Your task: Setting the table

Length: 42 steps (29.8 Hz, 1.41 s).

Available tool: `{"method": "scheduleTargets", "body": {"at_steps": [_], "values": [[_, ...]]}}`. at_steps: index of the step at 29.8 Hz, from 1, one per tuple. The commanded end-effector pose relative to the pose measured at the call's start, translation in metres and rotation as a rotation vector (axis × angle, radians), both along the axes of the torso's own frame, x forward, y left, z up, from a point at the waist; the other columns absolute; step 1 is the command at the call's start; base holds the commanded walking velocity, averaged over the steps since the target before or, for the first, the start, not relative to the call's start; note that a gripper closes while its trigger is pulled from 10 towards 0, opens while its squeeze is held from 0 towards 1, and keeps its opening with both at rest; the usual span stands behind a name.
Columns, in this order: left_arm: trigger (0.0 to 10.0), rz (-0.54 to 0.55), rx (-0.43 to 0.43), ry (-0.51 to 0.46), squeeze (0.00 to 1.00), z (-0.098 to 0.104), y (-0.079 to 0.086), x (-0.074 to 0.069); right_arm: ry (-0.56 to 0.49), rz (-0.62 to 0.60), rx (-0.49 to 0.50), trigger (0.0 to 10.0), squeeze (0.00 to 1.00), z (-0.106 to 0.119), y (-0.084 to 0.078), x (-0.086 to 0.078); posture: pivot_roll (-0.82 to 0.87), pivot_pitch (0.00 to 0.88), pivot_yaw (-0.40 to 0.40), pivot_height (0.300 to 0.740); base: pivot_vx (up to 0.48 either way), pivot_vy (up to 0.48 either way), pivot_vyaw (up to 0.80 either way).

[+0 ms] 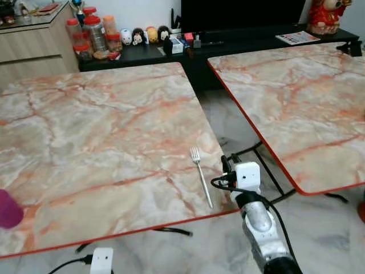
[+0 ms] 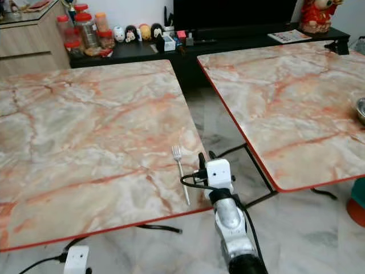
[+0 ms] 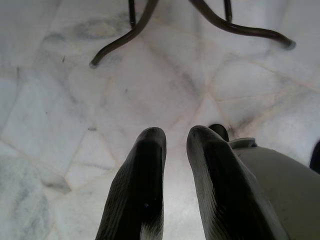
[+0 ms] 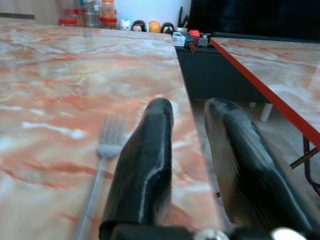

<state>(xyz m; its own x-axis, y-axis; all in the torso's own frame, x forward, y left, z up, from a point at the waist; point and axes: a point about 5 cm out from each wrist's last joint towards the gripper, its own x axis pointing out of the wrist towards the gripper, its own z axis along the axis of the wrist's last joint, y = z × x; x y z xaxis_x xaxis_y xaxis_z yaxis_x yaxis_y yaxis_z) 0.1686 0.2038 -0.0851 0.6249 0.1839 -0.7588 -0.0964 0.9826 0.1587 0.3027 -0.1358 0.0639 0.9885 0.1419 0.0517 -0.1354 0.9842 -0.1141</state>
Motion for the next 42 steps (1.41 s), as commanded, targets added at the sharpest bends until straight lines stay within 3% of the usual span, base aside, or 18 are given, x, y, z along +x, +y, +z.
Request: {"method": "scheduleTargets", "body": {"at_steps": [1,10,28,42], "values": [[10.0,0.009,0.021,0.002,0.0,0.0,0.006,-0.002,0.004,0.005,0.022,10.0,0.0,0.002,0.005,0.003,0.03,0.027,0.029,0.74,0.0,0.0,0.0],[10.0,0.019,0.013,0.001,0.0,0.001,0.004,0.0,0.003,-0.021,0.076,10.0,0.0,0.008,0.006,0.012,0.03,0.024,0.029,0.74,0.0,0.151,0.0],[10.0,0.016,0.021,-0.001,0.0,0.001,0.006,-0.001,0.0,-0.021,0.095,10.0,0.0,0.008,0.01,0.013,0.04,0.023,0.033,0.74,0.0,0.227,0.0],[10.0,0.001,0.018,-0.018,0.0,0.002,0.006,0.0,0.01,-0.031,0.096,10.0,0.0,0.005,0.007,0.012,0.04,0.019,0.036,0.74,0.0,0.0,0.0]]}}
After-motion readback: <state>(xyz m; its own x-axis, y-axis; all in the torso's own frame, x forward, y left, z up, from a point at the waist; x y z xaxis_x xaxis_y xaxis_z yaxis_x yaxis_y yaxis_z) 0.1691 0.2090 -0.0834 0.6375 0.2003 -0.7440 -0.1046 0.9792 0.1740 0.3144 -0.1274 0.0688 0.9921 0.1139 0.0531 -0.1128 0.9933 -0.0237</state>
